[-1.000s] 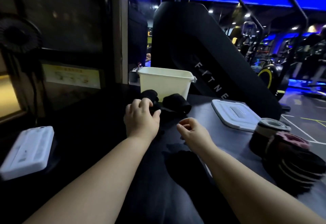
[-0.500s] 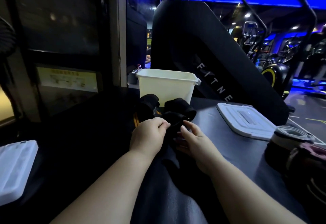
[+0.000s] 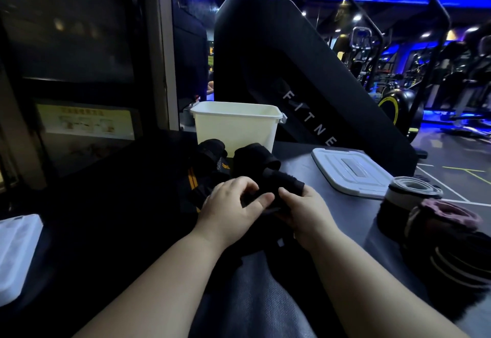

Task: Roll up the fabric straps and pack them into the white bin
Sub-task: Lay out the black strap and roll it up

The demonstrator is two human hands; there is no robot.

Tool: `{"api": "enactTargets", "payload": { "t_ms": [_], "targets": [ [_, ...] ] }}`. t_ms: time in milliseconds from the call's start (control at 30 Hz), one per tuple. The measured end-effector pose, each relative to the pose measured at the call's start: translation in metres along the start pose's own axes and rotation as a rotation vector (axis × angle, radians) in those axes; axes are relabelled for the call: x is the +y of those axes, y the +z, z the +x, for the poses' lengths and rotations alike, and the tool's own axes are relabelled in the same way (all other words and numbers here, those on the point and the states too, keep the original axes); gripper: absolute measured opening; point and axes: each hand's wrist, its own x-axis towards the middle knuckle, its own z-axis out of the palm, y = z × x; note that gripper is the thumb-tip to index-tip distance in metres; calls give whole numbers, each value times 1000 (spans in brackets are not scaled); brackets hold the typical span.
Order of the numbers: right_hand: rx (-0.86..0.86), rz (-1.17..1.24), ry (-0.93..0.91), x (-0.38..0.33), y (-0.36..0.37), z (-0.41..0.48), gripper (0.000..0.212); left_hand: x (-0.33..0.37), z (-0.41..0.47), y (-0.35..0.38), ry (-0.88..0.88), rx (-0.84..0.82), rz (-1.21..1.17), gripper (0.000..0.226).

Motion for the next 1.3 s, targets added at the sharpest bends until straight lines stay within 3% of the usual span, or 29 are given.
{"api": "enactTargets", "payload": {
  "t_ms": [167, 333, 400, 500, 567, 667, 767, 867, 933, 1033, 1167, 1233, 1300],
  "targets": [
    [-34, 139, 59, -13, -3, -10, 12, -2, 0, -3, -112, -112, 44, 66],
    [15, 94, 96, -17, 1, -16, 11, 3, -1, -5, -128, -201, -160, 45],
    [103, -57, 70, -18, 2, -19, 27, 3, -1, -6, -112, -153, -257, 37],
    [307, -473, 26, -26, 0, -24, 68, 5, -1, -9, -120, -91, -435, 30],
    [368, -676, -5, -30, -3, -28, 79, 4, -1, -8, -129, -72, -519, 33],
    [419, -774, -97, -30, -6, -26, 89, 0, 2, -7, -124, -44, -551, 27],
    [336, -892, -116, -27, -8, -23, 88, -1, 2, -7, -134, -49, -647, 24],
    [142, -747, -61, -26, -9, -23, 93, -2, 2, -8, -139, -70, -774, 23],
    [104, -674, -47, -28, -9, -23, 94, -2, 2, -10, -135, -90, -828, 22],
    [85, -552, -12, -30, -9, -23, 79, -2, 2, -12, -132, -90, -856, 23],
    [-86, -230, -2, -31, -10, -23, 14, -3, 0, -12, -118, -73, -786, 26],
    [-106, -109, 19, -35, -11, -24, 7, -5, 0, -11, -76, -28, -628, 27],
    [-128, -39, 74, -38, -13, -22, 15, -5, -1, -11, -38, 8, -483, 26]
  ]
}}
